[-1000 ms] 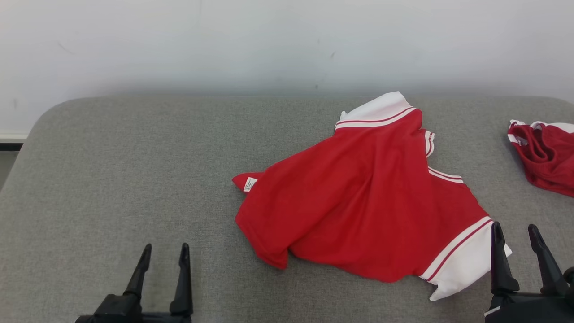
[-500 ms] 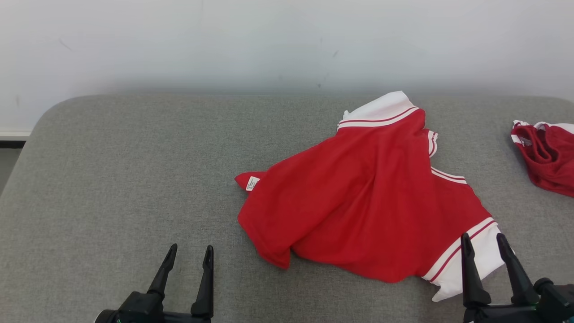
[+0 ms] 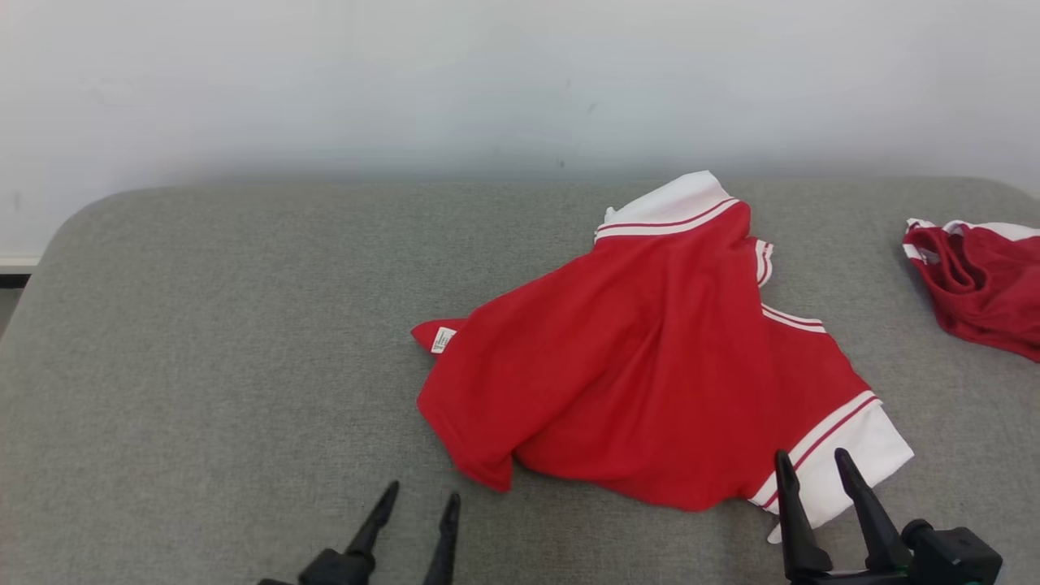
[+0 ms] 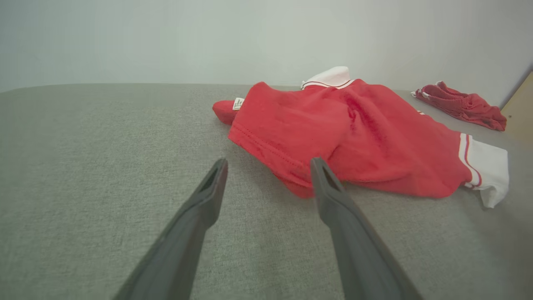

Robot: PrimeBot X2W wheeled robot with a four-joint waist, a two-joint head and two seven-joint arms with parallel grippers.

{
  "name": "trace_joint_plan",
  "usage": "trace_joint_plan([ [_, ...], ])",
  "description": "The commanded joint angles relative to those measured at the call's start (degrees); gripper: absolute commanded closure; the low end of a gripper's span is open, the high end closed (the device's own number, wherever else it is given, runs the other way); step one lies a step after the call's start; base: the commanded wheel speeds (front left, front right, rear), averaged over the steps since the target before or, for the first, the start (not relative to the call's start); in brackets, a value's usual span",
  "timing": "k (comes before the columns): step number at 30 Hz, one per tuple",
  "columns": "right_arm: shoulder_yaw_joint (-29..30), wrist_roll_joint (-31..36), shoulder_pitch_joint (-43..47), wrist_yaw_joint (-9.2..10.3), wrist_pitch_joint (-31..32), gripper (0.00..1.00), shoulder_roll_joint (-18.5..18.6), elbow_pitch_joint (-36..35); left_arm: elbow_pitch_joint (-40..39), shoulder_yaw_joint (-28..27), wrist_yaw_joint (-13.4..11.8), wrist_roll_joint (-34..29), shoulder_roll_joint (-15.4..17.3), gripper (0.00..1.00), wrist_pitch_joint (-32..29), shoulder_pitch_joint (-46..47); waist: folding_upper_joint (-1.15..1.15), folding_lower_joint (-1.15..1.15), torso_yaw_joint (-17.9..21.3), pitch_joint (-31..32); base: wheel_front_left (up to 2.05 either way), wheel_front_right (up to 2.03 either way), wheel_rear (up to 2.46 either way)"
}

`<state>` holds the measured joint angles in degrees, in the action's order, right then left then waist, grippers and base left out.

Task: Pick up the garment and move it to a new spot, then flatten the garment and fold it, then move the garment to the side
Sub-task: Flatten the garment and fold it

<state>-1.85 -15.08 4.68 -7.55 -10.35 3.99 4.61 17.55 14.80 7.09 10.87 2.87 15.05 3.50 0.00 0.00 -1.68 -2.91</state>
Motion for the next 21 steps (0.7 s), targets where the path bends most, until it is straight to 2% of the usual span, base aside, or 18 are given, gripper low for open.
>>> trace_joint_plan([
  [1,-0.6,-0.3,-0.6,0.15,-0.5,0.0,-0.2,0.5,1.5,1.4,0.2,0.9,0.0,0.0,0.2,0.8,0.0,0.0,1.0,0.0,0.0,0.0,0.0],
  [7,-3.5,-1.0,-2.4,0.15,-1.5,0.0,-0.2,2.5,8.4,6.3,0.3,2.8,0.1,0.0,0.2,4.0,0.0,0.0,4.0,-1.1,0.0,0.0,0.0],
  [19,-5.9,-1.7,-5.2,0.15,-3.3,0.0,-0.3,5.7,16.5,9.1,0.4,7.3,0.0,0.0,0.2,11.6,0.0,0.0,5.7,-2.9,0.0,0.0,0.0],
  [20,-6.0,-1.8,-5.4,0.15,-3.3,0.0,-0.3,5.9,17.1,9.0,0.3,8.3,0.1,0.53,0.2,12.4,0.0,0.0,5.6,-3.0,0.0,0.0,0.0],
  [21,-6.1,-1.8,-5.6,0.15,-3.4,0.0,-0.2,6.1,17.6,9.1,0.3,8.8,0.1,0.76,0.2,13.2,0.0,0.0,5.5,-3.1,0.0,0.0,0.0],
])
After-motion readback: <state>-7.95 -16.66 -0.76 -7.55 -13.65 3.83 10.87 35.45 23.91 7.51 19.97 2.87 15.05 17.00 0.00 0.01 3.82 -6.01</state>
